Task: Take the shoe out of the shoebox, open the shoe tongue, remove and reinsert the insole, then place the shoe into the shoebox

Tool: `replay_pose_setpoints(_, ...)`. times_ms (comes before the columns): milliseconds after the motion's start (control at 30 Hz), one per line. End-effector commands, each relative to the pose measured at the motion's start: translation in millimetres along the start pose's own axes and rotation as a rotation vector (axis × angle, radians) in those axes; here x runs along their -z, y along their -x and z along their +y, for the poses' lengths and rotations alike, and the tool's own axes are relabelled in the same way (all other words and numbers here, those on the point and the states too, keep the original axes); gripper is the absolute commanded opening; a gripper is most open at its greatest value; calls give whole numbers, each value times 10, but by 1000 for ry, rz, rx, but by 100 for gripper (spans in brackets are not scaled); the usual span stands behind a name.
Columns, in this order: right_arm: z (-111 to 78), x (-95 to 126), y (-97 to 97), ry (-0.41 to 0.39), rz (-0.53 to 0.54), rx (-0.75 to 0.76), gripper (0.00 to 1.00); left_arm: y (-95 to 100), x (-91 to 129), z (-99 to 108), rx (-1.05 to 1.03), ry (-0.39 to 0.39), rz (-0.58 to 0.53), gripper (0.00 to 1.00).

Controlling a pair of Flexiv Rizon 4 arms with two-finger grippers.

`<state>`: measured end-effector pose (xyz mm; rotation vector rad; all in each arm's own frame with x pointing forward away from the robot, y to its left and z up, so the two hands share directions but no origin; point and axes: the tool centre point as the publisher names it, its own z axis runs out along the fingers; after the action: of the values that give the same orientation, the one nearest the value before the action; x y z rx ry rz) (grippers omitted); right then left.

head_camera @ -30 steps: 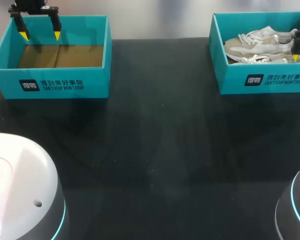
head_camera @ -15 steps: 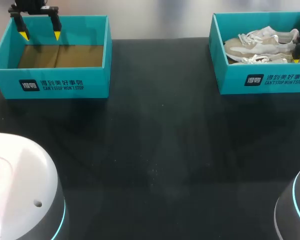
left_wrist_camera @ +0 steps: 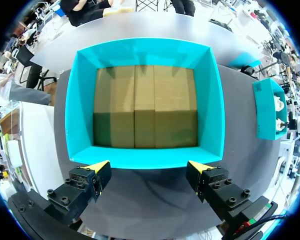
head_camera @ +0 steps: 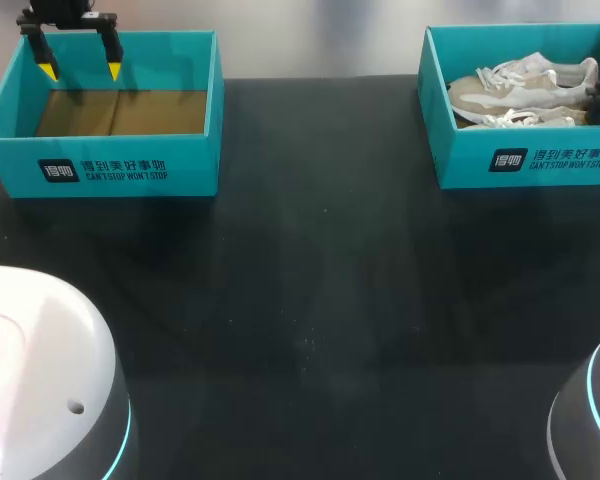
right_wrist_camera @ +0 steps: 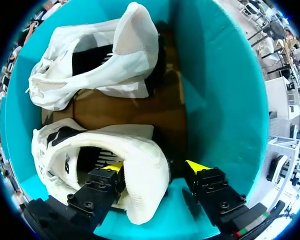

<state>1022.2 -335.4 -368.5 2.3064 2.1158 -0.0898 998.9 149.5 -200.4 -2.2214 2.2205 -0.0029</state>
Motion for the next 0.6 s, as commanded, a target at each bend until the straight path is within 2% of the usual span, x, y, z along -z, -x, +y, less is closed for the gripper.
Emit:
replay_pose_setpoints(33,22,-56,-1,-2,7,0,69,2,1,-3,0,1,0,100)
replay_pose_setpoints(167,26,-90,-18,-6,17,-1,67,2,1,-3,0,1,0,100)
replay_pose_setpoints(300,21,-130,-12,-9,32,-9,49,2,1,-3,0,1,0,100)
replay_pose_setpoints(367,18,-140,-6,-11,41,-12,45,2,1,-3,0,1,0,100)
replay_pose_setpoints(433,13,-138,4,-8,45,-14,35,2,1,-3,0,1,0,100)
replay_pose_setpoints(533,9,-129,16,-1,48,-21,0,2,1,-3,0,1,0,100)
replay_pose_setpoints(600,5,-121,20,3,45,-30,0,2,1,-3,0,1,0,100)
